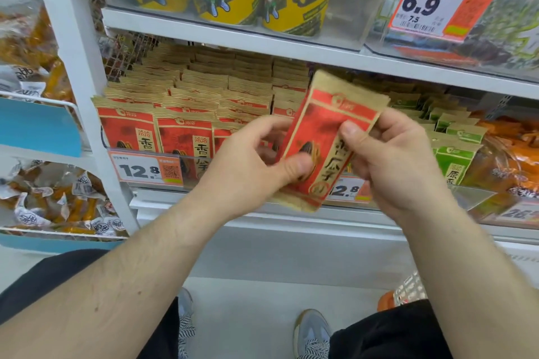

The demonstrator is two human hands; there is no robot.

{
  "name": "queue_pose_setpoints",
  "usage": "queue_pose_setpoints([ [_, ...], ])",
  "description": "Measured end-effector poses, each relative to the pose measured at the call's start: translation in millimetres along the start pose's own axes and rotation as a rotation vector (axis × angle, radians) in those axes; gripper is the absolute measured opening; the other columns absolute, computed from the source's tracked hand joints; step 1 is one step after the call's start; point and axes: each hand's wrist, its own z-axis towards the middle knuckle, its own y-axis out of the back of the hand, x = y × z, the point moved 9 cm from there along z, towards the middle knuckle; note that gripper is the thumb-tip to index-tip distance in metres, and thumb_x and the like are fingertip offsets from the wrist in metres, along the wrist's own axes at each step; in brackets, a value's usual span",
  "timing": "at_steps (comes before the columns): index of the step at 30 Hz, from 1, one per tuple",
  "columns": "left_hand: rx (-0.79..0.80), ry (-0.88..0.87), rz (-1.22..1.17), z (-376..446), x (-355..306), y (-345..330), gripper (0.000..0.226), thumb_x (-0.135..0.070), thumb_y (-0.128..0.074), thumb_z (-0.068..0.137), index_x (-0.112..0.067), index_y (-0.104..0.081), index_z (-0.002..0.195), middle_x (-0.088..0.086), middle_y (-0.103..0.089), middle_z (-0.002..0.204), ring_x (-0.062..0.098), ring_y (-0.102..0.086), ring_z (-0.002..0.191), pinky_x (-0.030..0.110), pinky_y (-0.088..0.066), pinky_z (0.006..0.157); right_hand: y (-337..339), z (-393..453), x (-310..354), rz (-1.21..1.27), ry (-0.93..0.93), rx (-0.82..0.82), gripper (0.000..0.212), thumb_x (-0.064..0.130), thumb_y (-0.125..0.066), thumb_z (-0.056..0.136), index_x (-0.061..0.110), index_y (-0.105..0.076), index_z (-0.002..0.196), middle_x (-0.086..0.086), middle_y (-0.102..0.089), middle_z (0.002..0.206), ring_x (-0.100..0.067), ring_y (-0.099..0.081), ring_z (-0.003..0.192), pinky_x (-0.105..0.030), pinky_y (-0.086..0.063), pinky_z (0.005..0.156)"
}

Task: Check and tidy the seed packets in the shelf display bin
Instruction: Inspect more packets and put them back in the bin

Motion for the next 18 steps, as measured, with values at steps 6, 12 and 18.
queue_pose_setpoints([
  [6, -0.417, 0.019, 0.003, 11, 9, 58, 0.010, -0.024, -0.068, 0.088, -0.033, -0.066, 0.090, -0.009, -0.067, 0.084, 0.019, -0.067, 0.081, 0.032, -0.054, 0.073, 11, 32, 39, -0.246, 0.152, -0.104, 0.024, -0.001, -0.057, 0.094, 0.019, -0.061, 0.081, 0.016, -0.061, 0.053, 0.004, -0.049, 0.041, -0.011, -0.037, 0.043],
  [12, -0.415, 0.038, 0.013, 12, 16, 57, 0.018, -0.011, -0.068, 0.087, -0.029, -0.065, 0.084, -0.005, -0.065, 0.078, 0.016, -0.064, 0.075, 0.029, -0.055, 0.075, -8, 56, 13, -0.445, 0.080, -0.085, 0.018, 0.005, -0.061, 0.093, 0.021, -0.067, 0.086, 0.008, -0.065, 0.066, 0.006, -0.054, 0.043, -0.012, -0.041, 0.043],
  [18, -0.392, 0.055, 0.049, 12, 18, 56, 0.022, -0.008, -0.067, 0.086, -0.030, -0.065, 0.082, -0.005, -0.064, 0.076, 0.025, -0.067, 0.078, 0.033, -0.056, 0.075, -11, 74, -13, -0.523, -0.044, -0.061, 0.014, 0.008, -0.063, 0.092, 0.020, -0.068, 0.096, -0.004, -0.070, 0.079, -0.010, -0.059, 0.051, -0.022, -0.049, 0.047],
])
